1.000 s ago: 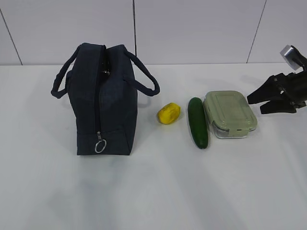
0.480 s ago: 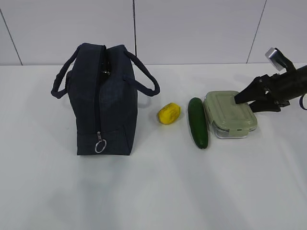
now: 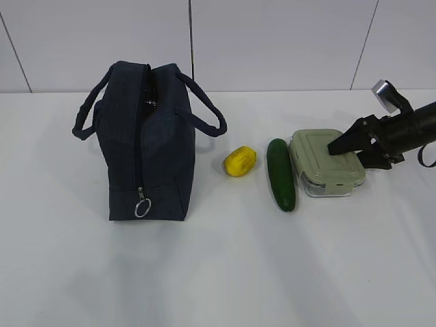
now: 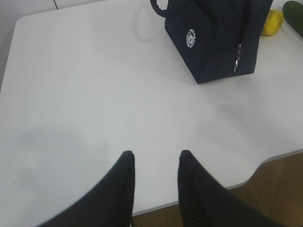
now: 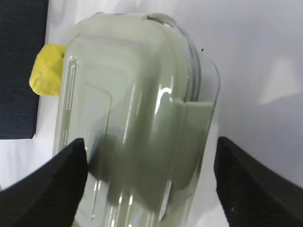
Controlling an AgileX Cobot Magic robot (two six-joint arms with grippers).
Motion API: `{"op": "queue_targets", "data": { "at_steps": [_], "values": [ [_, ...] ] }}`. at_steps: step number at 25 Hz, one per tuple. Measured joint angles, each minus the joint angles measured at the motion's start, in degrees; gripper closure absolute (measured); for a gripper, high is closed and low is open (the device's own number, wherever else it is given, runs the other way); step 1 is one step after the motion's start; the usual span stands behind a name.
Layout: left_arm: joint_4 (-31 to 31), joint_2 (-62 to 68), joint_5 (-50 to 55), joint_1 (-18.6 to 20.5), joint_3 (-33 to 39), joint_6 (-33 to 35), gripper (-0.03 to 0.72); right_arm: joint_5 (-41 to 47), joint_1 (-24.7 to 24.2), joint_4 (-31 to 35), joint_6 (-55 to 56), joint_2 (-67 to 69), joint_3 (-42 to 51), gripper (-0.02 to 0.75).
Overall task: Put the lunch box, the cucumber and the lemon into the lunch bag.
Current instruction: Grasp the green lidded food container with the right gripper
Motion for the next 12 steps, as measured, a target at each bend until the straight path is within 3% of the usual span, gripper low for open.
{"op": "queue_targets", "data": {
  "at_steps": [12],
  "values": [
    [0.0, 0.0, 0.0, 0.0, 0.0, 0.0, 0.463, 0.8, 1.6, 2.3, 0.2, 1.7, -0.2, 0.118]
  ]
}}
